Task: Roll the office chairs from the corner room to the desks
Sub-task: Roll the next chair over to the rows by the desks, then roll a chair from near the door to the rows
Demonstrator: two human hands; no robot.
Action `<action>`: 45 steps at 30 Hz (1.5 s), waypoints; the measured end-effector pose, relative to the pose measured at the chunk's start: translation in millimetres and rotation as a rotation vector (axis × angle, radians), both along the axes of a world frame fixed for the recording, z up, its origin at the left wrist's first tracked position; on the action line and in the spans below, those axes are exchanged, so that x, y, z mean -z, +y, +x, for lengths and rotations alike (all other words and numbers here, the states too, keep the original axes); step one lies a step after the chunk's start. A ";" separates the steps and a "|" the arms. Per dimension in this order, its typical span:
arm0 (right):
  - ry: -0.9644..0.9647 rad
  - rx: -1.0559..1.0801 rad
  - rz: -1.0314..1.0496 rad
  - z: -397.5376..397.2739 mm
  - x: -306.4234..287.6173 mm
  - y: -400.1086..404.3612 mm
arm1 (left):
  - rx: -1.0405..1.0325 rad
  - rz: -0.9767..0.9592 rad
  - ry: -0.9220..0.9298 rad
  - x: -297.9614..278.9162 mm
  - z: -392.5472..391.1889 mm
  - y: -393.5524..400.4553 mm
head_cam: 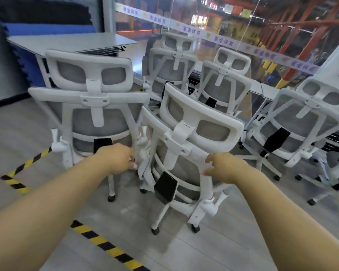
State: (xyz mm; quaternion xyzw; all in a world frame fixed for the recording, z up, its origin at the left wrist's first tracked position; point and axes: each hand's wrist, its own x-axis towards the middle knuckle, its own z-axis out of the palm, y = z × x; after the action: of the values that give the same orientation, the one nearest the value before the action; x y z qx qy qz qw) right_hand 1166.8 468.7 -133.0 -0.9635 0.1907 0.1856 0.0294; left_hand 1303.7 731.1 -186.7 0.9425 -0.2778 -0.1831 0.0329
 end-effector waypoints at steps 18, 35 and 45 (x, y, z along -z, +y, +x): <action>0.056 -0.623 0.014 -48.3 -10.2 365.0 | -0.564 0.055 -0.026 -16.7 -203.2 409.4; 0.033 -1.393 0.036 -111.8 -11.9 803.1 | -1.312 0.080 -0.061 -32.3 -482.0 756.4; 0.050 -1.844 0.039 -160.8 -18.1 1060.8 | -1.765 0.089 -0.083 -44.5 -600.5 892.8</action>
State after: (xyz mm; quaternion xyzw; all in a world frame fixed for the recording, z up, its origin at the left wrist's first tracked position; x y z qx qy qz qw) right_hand 1006.0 1529.6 -114.9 -0.7292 -0.6550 0.1592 -0.1181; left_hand 703.2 1623.9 -142.2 0.8194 0.5574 -0.0673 0.1154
